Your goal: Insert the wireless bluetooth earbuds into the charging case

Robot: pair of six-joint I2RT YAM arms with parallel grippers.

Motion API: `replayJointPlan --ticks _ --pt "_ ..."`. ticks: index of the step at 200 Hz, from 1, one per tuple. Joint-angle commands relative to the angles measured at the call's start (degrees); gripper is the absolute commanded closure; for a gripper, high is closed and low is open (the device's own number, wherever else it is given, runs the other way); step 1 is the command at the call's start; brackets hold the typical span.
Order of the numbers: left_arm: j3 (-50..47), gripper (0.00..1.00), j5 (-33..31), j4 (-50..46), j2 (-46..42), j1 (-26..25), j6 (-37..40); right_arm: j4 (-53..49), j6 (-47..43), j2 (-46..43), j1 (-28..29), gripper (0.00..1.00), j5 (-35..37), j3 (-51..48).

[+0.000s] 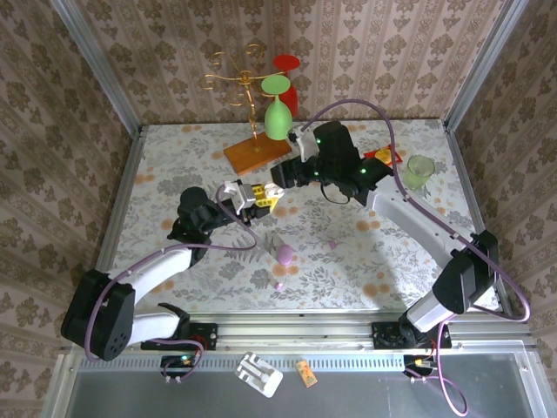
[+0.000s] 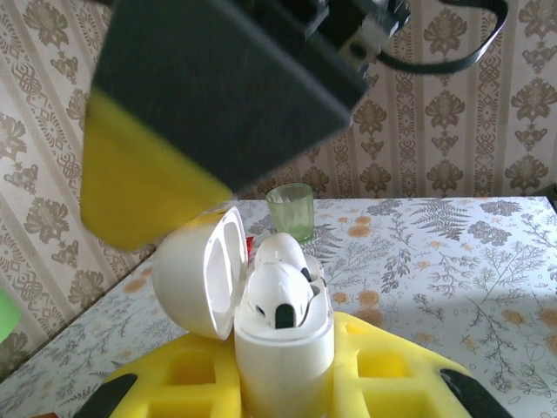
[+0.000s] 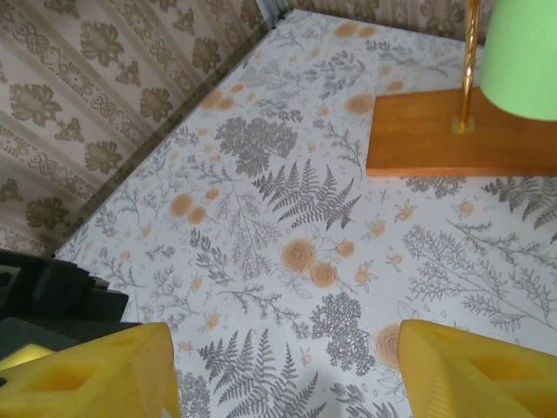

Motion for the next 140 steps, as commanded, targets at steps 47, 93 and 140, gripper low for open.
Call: replayJointPlan --ticks 47,93,140 --pt "0.95 0.97 -2.75 0.04 -0.91 -0.29 -0.13 -13.57 -9.34 -0.42 0.43 0.29 -4.54 2.19" --pt "2.04 0.97 -3.21 -0.63 0.12 -0.23 -1.82 -15.53 -10.92 -1.68 0.39 0.29 -3.37 1.92" --pt "3.45 0.95 1.86 -2.69 0.50 -0.23 -6.15 -4.36 -9.90 -7.59 -1.55 0.28 -5.82 -5.00"
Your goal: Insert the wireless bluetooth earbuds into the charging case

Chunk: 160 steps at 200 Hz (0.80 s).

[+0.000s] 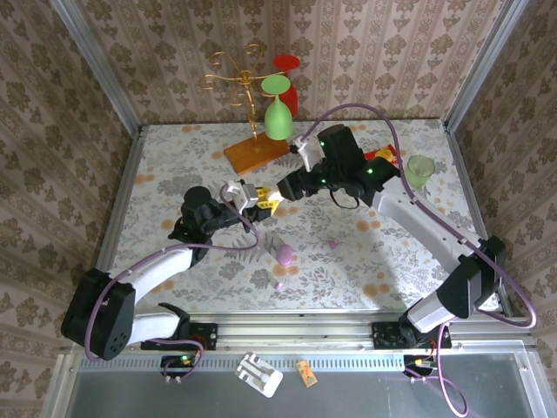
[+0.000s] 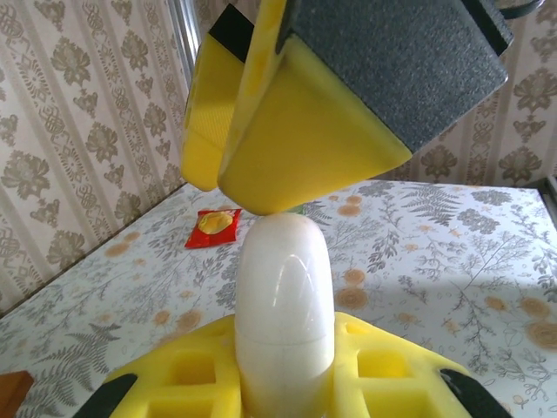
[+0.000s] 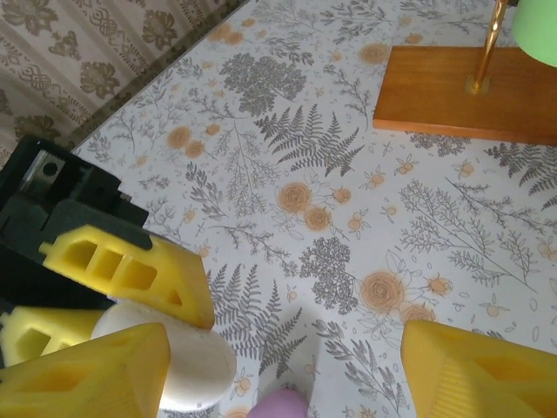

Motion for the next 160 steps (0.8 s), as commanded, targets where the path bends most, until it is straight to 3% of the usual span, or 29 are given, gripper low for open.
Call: replayJointPlan --ticks 1,19,33,66,90,139,160 --pt "2.82 0.95 3.01 1.62 0.10 0.19 -4.31 4.46 -1.18 -4.14 -1.00 0.28 -3.50 -4.33" --pt "2.82 0.95 4.95 1.29 -0.44 0.19 -6.91 10.68 -3.15 -6.32 -2.12 0.27 -8.66 -9.51" --pt "2.91 0.95 6.35 0.84 -1.03 0.20 -9.12 13.63 -5.53 -9.18 -3.46 0.25 -16.73 -12.33" --pt "3.82 0.95 12.05 -2.91 -2.00 0.19 -12.68 13.71 -12.44 -8.45 -5.52 0.27 -31.67 -13.34" --pt "4.12 0.94 13.66 -3.48 -2.14 0.01 -14.47 12.14 -15.19 -7.19 -5.33 0.43 -32.71 -12.80" --pt "5.27 0.91 13.54 -2.33 -1.62 -0.43 -16.86 8.05 -18.57 -3.56 -5.26 0.49 -36.06 -10.79" --pt "5.54 0.91 13.81 -1.38 -1.20 -0.58 -17.66 7.58 -18.94 -2.82 -5.26 0.58 -35.88 -10.57"
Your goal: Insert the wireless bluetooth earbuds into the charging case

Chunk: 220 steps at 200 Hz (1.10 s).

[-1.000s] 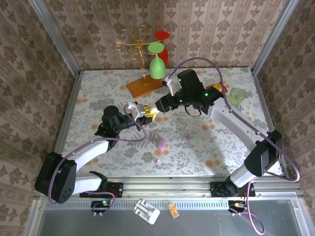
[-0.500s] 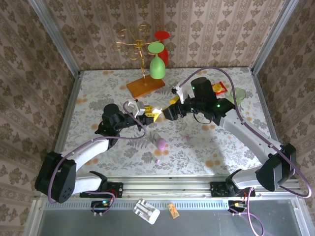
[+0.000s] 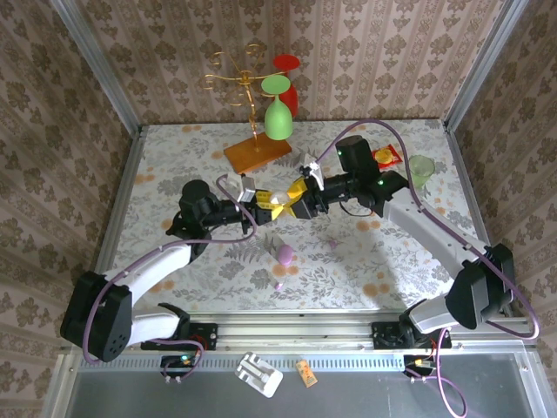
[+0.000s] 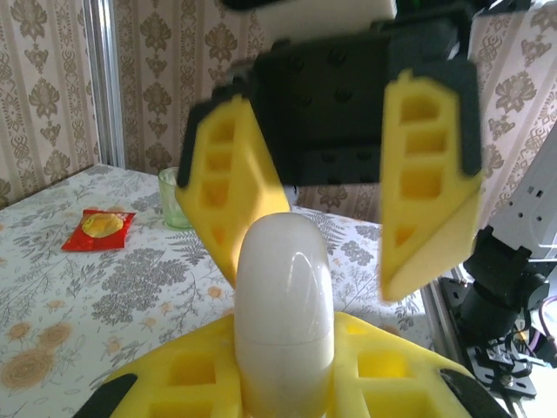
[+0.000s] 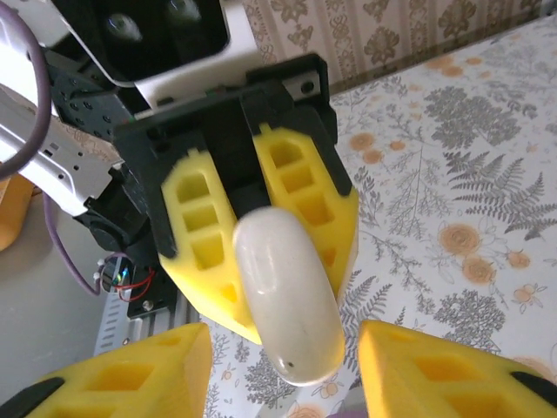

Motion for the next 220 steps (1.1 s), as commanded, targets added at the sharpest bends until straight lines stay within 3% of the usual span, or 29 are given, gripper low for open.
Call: replayJointPlan --ticks 1,40,67,127,188,220 --pt "1.92 0.91 1.88 1.69 -0.51 -0.59 -2.50 -1.83 -2.35 0.88 0.20 0.58 -2.81 1.71" --pt "2.10 0.91 2.77 1.76 0.42 -0.77 -2.60 -1.50 -2.27 1.63 0.20 0.70 -3.23 1.73" --pt "2.13 0.91 3.11 1.78 1.02 -0.78 -2.62 -0.89 -1.91 1.80 0.20 0.65 -4.29 1.64" --pt "1.91 0.92 3.49 0.42 1.22 -0.52 -0.83 5.03 1.83 0.27 0.03 0.65 -4.26 -1.00" --pt "1.58 0.92 4.18 -0.34 1.04 -0.10 -0.17 5.28 2.24 1.07 0.03 0.81 -5.26 -1.27" --pt "1.12 0.88 4.13 0.35 0.87 0.43 -0.48 4.69 1.97 1.27 -0.06 0.85 -4.84 -1.37"
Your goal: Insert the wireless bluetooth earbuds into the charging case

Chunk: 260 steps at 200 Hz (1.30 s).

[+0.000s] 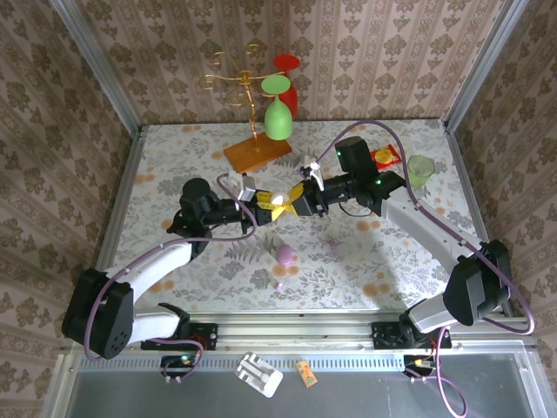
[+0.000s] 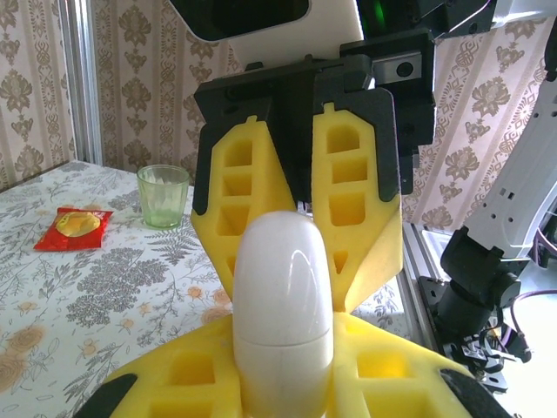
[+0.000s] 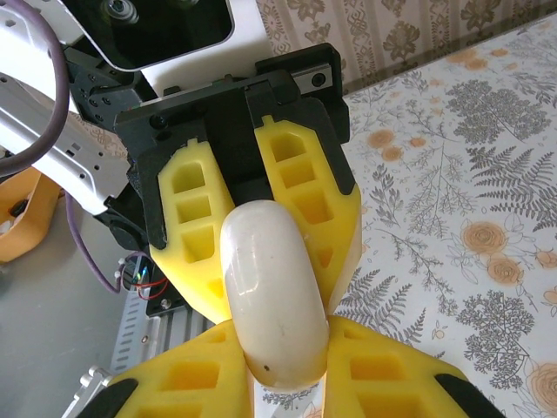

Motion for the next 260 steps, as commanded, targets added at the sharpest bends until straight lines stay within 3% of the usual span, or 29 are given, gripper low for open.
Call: replayJointPlan --ticks 1,26,67,107,147,169,195,215,230,260 --pt "0.53 0.87 1.24 0.38 -0.20 0.18 0.83 2.84 0.59 0.14 0.33 0.85 -1.38 -0.34" --pt "0.45 0.76 0.54 1.47 -0.03 0.49 0.66 2.63 0.71 0.32 0.14 0.85 -0.59 -0.44" --pt "0.34 0.43 0.18 3.02 0.15 1.22 -0.19 3.43 1.60 0.30 -0.68 0.85 2.04 -1.35" --pt "-2.23 0.22 -0.53 11.54 -0.55 4.83 -4.74 9.46 7.14 1.81 -4.21 0.85 1.92 -4.10" --pt "-5.30 0.02 -4.99 11.29 -2.29 5.38 3.55 17.55 13.89 4.19 -7.42 0.84 6.13 -7.81" --pt "-5.80 0.00 -10.83 4.86 -3.66 4.94 11.89 19.33 19.43 7.48 -9.04 0.85 13.71 -8.49" --pt "-3.90 0.00 -18.53 -9.51 -4.60 3.26 24.25 17.75 27.02 13.22 -11.44 0.85 19.84 -6.33" --pt "-1.84 0.00 -25.68 -19.56 -3.58 -0.67 31.60 15.16 31.28 16.78 -12.76 0.85 23.59 -4.57" --pt "-1.09 0.00 -28.39 -22.65 -1.94 -1.77 33.57 16.90 34.75 19.70 -13.87 0.85 23.66 -4.29" --pt "-1.49 0.00 -28.49 -19.52 1.09 -2.25 30.90 17.82 38.67 25.65 -15.49 0.85 24.31 -1.59"
